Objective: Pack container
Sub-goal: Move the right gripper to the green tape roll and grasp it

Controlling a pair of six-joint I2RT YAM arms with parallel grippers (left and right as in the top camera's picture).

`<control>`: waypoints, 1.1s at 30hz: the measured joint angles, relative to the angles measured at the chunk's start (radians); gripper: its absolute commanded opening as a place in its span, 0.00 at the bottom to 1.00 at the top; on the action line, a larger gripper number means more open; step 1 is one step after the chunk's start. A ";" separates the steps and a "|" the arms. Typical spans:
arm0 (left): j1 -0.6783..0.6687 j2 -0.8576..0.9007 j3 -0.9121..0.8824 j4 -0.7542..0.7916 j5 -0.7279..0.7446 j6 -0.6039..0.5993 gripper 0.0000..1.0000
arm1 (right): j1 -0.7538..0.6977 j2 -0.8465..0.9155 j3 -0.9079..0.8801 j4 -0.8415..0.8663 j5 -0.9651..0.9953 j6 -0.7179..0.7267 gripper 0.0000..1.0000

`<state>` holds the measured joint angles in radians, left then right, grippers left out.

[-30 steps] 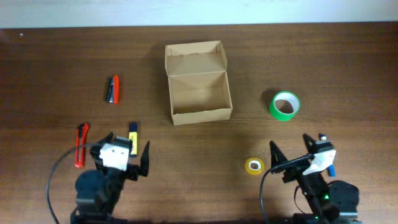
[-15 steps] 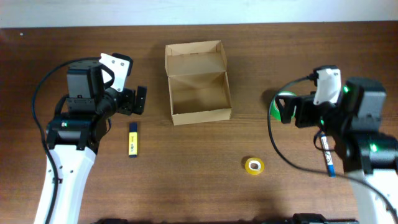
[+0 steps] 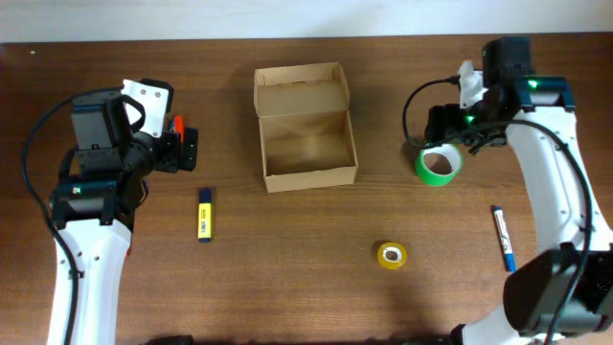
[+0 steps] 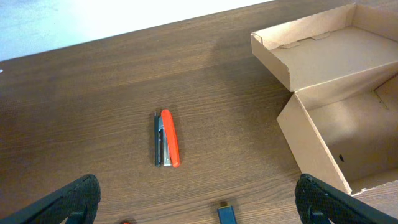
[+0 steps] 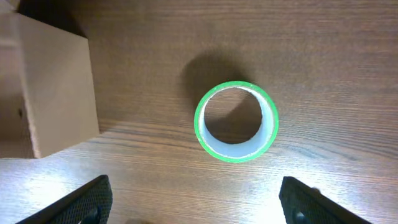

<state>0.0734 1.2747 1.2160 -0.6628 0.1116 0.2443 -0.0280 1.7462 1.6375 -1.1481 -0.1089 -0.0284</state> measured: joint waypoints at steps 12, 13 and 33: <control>0.000 0.016 0.000 -0.032 0.000 0.000 0.99 | 0.051 0.204 0.001 0.080 0.093 0.028 0.85; 0.000 0.016 0.000 -0.034 0.000 0.000 0.99 | 0.051 0.220 0.001 0.083 0.093 0.028 0.85; 0.000 0.016 0.000 -0.037 0.000 0.000 0.99 | 0.055 0.269 -0.197 0.206 0.092 0.065 0.04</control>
<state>0.0734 1.2903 1.2163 -0.6998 0.1116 0.2443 0.0273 2.0155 1.4406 -0.9421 -0.0174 0.0368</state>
